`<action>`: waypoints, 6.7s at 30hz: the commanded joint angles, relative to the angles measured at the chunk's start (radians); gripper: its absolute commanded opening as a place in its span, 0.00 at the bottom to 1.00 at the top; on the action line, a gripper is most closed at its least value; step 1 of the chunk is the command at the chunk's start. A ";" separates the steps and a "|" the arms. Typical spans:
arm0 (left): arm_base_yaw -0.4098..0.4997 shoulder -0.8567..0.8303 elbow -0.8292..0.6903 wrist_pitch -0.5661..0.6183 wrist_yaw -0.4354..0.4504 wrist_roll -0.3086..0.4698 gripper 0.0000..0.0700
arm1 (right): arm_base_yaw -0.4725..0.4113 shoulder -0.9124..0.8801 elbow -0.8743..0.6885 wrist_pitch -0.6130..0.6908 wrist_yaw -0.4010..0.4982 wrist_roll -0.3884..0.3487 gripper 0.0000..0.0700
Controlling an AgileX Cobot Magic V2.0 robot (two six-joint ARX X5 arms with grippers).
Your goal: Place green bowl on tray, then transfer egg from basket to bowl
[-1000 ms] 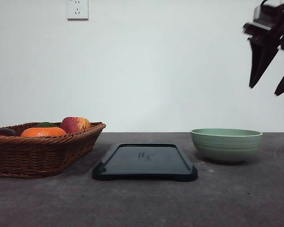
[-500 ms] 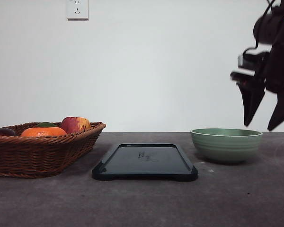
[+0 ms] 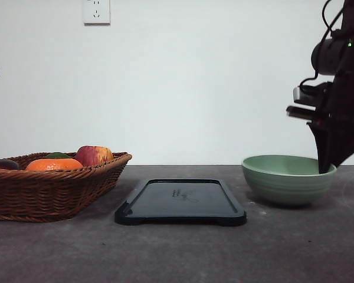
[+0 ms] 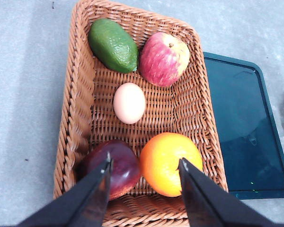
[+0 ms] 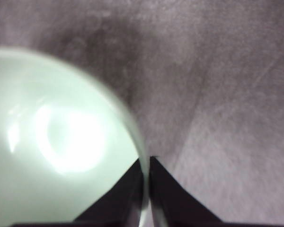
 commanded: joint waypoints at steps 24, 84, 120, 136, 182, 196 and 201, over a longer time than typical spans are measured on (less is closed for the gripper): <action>-0.003 0.005 0.021 0.004 0.005 0.007 0.39 | 0.330 0.049 0.452 -0.162 -0.027 0.035 0.00; -0.002 0.006 0.021 -0.005 0.002 0.008 0.39 | 0.472 -0.017 0.316 -0.005 0.206 0.057 0.30; -0.079 0.150 0.175 -0.102 0.037 0.087 0.45 | 0.482 -0.810 -0.617 0.391 0.179 -0.097 0.30; -0.132 0.646 0.567 -0.263 -0.083 0.160 0.45 | 0.482 -0.810 -0.617 0.394 0.180 -0.090 0.30; -0.142 0.952 0.570 -0.108 -0.175 0.176 0.62 | 0.482 -0.810 -0.617 0.430 0.180 -0.067 0.30; -0.143 0.957 0.570 -0.117 -0.175 0.176 0.37 | 0.482 -0.810 -0.617 0.429 0.180 -0.064 0.30; -0.143 0.957 0.570 -0.136 -0.175 0.176 0.36 | 0.482 -0.810 -0.617 0.430 0.180 -0.064 0.30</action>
